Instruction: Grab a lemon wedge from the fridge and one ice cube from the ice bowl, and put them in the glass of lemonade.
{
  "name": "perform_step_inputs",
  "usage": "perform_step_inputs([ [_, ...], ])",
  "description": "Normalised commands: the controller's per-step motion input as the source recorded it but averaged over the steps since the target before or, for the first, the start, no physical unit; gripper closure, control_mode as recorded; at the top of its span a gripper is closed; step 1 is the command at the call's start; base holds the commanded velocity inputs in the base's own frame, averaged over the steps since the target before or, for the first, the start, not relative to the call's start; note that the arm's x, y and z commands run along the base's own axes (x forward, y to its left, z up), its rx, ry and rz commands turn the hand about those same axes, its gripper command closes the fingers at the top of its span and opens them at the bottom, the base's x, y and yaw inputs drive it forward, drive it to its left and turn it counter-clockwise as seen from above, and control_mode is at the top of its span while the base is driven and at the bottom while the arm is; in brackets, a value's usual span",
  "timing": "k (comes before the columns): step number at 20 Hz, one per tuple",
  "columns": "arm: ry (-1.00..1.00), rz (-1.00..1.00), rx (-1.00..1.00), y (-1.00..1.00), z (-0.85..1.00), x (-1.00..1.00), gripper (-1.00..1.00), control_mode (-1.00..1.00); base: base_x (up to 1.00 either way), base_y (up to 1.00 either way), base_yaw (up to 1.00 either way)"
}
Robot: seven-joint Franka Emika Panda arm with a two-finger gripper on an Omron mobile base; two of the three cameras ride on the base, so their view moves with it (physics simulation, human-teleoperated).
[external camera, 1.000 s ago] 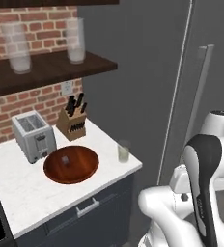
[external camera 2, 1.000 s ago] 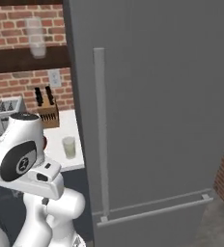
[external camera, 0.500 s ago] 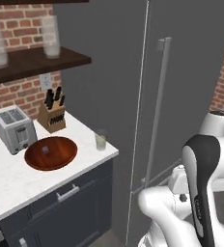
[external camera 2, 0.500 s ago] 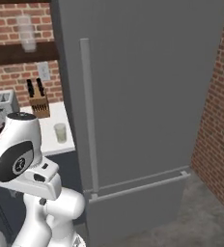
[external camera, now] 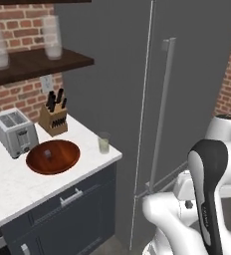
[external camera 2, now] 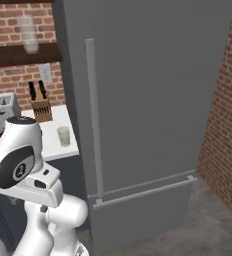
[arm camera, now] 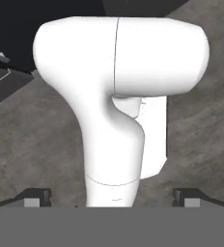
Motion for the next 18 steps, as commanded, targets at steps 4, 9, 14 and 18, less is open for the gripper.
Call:
perform_step_inputs([
  [4, 0.0, 0.0, 0.0, 0.0, 0.0, 0.0, -1.0, 1.0, 0.5, 0.0, -0.11],
  [9, 0.0, 0.0, 0.0, 0.0, 0.0, 0.0, -1.0, 1.0, -0.27, -0.21, -0.09],
  [14, 0.0, 0.0, 0.0, 0.0, 0.0, 0.0, -1.0, 1.0, -0.73, -0.1, -0.01],
  [18, 0.0, 0.0, 0.0, 0.0, 0.0, 0.0, -1.0, 1.0, 0.33, 0.02, -0.02],
])
